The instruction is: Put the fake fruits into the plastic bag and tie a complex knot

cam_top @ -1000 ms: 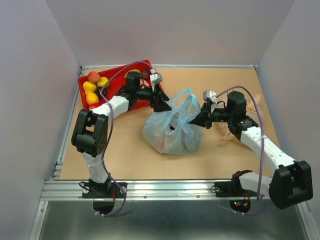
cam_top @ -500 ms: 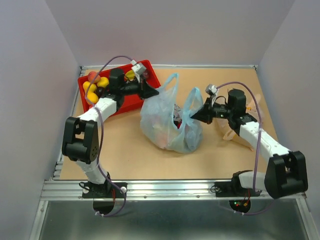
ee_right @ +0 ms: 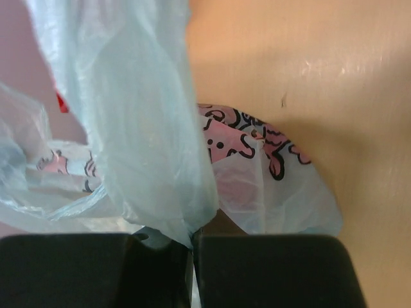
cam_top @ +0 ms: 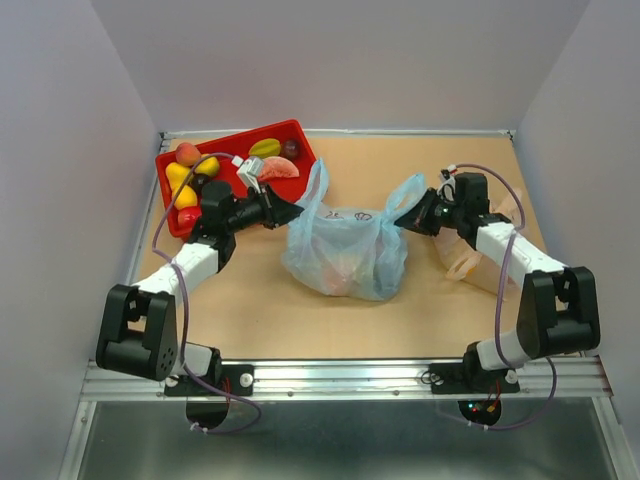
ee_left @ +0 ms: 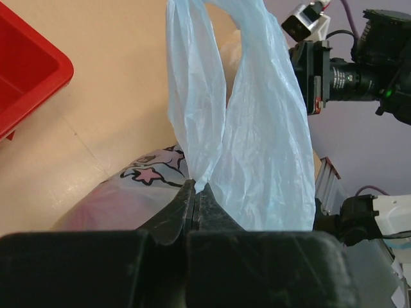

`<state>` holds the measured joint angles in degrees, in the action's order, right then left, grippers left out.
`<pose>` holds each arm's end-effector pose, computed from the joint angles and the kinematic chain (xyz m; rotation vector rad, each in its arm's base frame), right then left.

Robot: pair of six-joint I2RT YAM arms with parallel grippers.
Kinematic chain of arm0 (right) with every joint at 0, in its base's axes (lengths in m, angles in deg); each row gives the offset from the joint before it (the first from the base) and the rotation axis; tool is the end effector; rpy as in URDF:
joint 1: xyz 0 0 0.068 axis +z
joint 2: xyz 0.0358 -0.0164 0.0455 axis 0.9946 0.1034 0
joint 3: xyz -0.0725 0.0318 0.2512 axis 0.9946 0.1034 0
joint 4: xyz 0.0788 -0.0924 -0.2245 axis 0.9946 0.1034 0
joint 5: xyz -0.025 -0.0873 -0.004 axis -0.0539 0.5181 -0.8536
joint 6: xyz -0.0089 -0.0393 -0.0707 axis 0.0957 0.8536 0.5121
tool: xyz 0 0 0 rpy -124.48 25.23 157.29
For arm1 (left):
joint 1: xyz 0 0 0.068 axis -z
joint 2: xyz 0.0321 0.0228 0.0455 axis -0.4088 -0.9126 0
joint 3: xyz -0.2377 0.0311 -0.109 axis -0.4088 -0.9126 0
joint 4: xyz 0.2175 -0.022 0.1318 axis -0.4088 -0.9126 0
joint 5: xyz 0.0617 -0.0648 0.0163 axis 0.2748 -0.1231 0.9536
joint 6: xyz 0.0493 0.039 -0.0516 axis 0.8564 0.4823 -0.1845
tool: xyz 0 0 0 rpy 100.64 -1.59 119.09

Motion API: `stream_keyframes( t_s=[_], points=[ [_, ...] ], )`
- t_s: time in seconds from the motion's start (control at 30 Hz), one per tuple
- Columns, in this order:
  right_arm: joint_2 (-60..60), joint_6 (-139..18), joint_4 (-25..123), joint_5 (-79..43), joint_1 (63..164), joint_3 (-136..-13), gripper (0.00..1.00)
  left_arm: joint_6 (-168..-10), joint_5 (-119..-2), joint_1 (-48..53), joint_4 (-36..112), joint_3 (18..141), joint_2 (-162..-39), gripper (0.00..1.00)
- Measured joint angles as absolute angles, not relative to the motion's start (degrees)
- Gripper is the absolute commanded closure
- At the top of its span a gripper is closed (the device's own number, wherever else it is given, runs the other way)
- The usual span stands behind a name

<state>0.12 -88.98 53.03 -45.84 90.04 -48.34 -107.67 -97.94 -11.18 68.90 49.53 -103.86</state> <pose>0.3157 0.0741 0.2121 0.2145 2.2650 1.0685 0.3009 -0.1210 0.2645 0.4019 1.7037 -1.2034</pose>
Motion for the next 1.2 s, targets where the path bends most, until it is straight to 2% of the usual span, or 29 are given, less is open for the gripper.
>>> stream_keyframes(
  t_s=[0.33,0.67,0.77,0.8,0.83,0.87,0.9,0.93,0.97,1.0,1.03,1.2],
  points=[
    [10.9,-107.8,70.1,-36.4,90.7,-58.6,0.99,-105.1,-97.4,-7.6,69.8,45.2,-99.3,1.0],
    [8.9,-104.2,74.4,-31.5,93.2,-61.2,1.0,-94.4,-91.0,-6.1,59.5,48.6,-95.3,1.0],
    [6.9,-102.0,74.2,-31.6,93.2,-61.2,0.89,-91.4,-87.4,-5.5,56.7,51.3,-94.8,1.0],
    [6.3,-100.9,74.1,-31.6,93.2,-61.2,0.8,-90.6,-86.7,-5.3,56.2,51.6,-94.4,1.0],
    [5.9,-100.3,74.1,-31.5,93.2,-61.2,0.77,-90.1,-86.3,-5.1,55.6,51.6,-94.0,1.0],
    [5.7,-99.1,74.1,-31.2,93.1,-61.2,0.64,-89.7,-85.8,-5.0,54.8,51.6,-93.5,1.0],
    [5.5,-98.0,74.2,-30.9,93.1,-61.2,0.64,-89.6,-85.6,-5.0,54.6,51.6,-93.2,1.0],
    [5.4,-97.0,74.3,-30.6,93.0,-61.2,0.52,-89.5,-85.4,-4.9,54.6,51.5,-92.8,1.0],
    [5.1,-95.1,74.4,-30.3,93.0,-61.2,0.45,-89.4,-85.2,-4.7,54.6,51.5,-92.4,1.0],
    [4.6,-93.5,74.5,-30.0,93.0,-61.2,0.3,-89.4,-85.1,-4.6,54.6,51.5,-92.1,1.0],
    [4.0,-92.1,74.6,-29.7,92.8,-61.2,0.26,-89.4,-85.1,-4.6,54.6,51.5,-91.8,1.0],
    [-3.9,-83.5,75.4,-27.1,92.7,-61.1,0.23,-89.7,-85.2,-4.6,55.1,51.5,-91.5,1.0]
  ],
)
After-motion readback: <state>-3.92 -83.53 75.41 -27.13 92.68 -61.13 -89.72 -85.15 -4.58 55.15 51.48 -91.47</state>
